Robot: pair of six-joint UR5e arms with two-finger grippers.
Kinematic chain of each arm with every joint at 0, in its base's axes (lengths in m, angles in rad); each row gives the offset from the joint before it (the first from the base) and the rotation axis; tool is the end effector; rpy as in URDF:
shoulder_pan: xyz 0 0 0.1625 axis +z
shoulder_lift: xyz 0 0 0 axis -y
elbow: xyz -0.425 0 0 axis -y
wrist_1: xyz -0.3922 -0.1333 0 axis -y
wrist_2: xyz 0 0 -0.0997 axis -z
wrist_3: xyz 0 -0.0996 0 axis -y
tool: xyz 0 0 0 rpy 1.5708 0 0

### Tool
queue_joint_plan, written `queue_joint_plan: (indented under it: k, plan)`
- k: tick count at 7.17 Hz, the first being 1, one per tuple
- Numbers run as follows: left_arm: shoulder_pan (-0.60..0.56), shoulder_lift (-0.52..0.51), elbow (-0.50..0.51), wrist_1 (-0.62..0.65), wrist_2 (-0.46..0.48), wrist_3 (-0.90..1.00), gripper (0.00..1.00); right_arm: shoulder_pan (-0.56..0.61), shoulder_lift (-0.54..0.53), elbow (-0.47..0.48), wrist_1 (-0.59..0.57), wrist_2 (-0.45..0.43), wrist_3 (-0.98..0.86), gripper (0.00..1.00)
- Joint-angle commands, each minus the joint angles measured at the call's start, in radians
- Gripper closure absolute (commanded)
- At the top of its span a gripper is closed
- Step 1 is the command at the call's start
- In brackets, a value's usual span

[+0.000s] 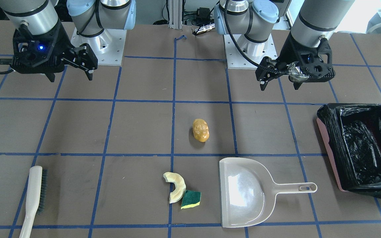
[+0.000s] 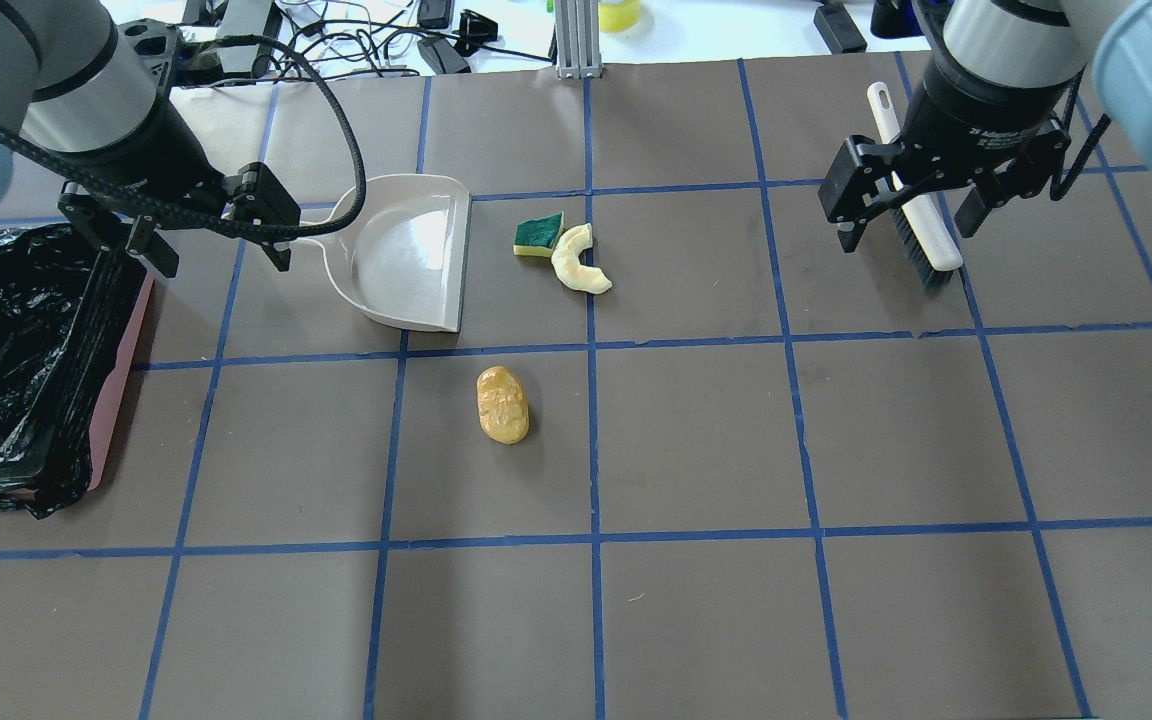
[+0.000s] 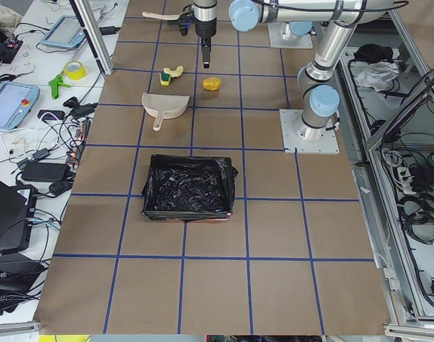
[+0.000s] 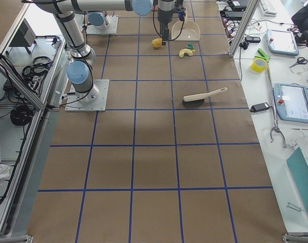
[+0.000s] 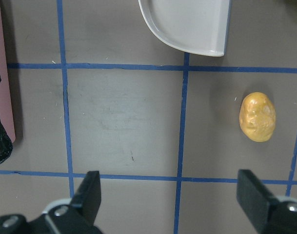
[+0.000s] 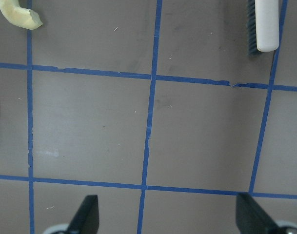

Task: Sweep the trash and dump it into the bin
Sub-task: 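Move the left gripper to the dustpan handle while the right gripper approaches the brush handle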

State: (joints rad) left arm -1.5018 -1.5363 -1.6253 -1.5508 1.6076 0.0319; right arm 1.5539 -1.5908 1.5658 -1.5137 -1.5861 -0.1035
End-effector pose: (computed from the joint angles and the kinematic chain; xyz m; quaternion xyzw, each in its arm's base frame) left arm -0.0964 -0.4850 0.4799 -0.0185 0.9997 0.0009 0.0184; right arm 0.1236 -0.4822 0.4945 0.0434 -0.9989 -0.0165 0.0067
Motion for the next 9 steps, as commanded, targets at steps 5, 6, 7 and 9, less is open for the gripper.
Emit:
queue_joint_plan:
  k: [5,6,7,9]
  plan:
    - [0.012,-0.022,0.004,0.032,0.0,-0.013,0.0,-0.086,0.119,-0.064,-0.161,-0.003,-0.059,0.0]
    - [0.015,-0.057,-0.007,0.142,0.0,-0.085,0.0,-0.093,0.199,-0.143,-0.186,-0.005,-0.068,0.0]
    - [0.015,-0.073,-0.014,0.225,0.003,-0.247,0.0,-0.098,0.291,-0.227,-0.218,-0.006,-0.087,0.0]
    - [0.015,-0.087,-0.03,0.27,0.015,-0.719,0.0,-0.135,0.455,-0.305,-0.357,0.0,-0.103,0.0]
